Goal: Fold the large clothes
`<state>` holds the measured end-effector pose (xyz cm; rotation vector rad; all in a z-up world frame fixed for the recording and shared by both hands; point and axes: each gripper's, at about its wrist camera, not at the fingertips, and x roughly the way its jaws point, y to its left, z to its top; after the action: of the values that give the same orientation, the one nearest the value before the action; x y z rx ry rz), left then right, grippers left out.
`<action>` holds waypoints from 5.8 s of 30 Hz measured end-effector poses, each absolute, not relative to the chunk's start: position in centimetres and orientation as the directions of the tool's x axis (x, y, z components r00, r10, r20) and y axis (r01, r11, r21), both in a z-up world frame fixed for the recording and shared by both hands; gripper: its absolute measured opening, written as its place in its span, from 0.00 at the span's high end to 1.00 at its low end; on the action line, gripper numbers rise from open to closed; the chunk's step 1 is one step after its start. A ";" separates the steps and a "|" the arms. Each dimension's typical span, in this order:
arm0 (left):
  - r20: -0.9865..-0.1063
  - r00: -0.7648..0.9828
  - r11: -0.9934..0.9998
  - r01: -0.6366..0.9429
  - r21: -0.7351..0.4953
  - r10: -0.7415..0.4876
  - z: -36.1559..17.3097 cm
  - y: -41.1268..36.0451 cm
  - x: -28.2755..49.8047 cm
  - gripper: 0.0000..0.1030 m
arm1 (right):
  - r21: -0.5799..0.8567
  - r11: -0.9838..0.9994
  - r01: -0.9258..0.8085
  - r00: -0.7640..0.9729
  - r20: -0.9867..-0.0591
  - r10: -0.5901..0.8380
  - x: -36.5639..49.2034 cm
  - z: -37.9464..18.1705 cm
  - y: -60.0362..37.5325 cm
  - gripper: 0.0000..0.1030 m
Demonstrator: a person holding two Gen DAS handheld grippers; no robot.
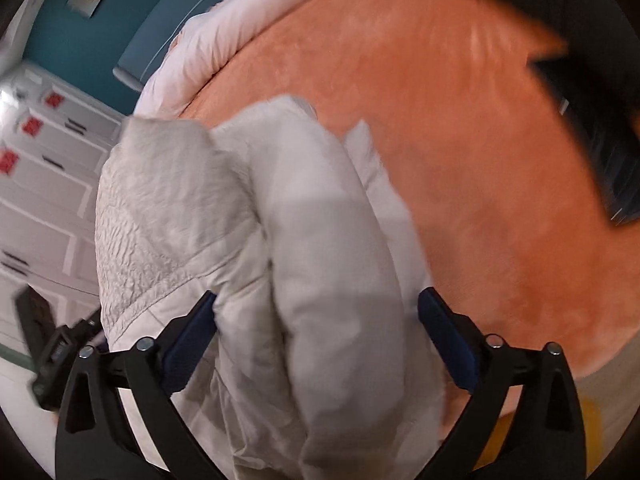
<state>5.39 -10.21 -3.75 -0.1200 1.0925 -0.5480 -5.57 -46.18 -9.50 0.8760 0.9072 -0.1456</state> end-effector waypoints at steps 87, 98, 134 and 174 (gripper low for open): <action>-0.729 0.640 0.924 0.381 0.026 -0.244 0.8 -7.6 -1.2 0.09 | 0.435 0.897 0.080 0.733 -0.636 0.243 2.0 0.6 -32.0 0.92; -0.780 0.595 0.947 0.322 0.009 -0.195 -1.2 -6.1 1.8 0.09 | 0.330 0.908 0.257 0.577 -0.806 0.130 11.6 -7.7 -32.6 0.99; -0.785 0.370 0.862 0.106 -0.496 -0.497 -6.0 4.7 6.6 0.05 | 0.619 0.743 0.253 0.518 -0.736 0.436 3.7 -12.9 -34.4 0.38; -0.483 0.616 0.783 0.498 -0.374 -0.622 11.7 0.1 3.3 0.61 | 0.582 0.810 -0.068 0.844 -0.399 0.358 -0.9 0.5 -33.4 0.89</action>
<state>3.30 0.09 11.71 -0.2118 0.6348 -0.6503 -0.92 -33.43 0.48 0.5872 0.5226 0.2391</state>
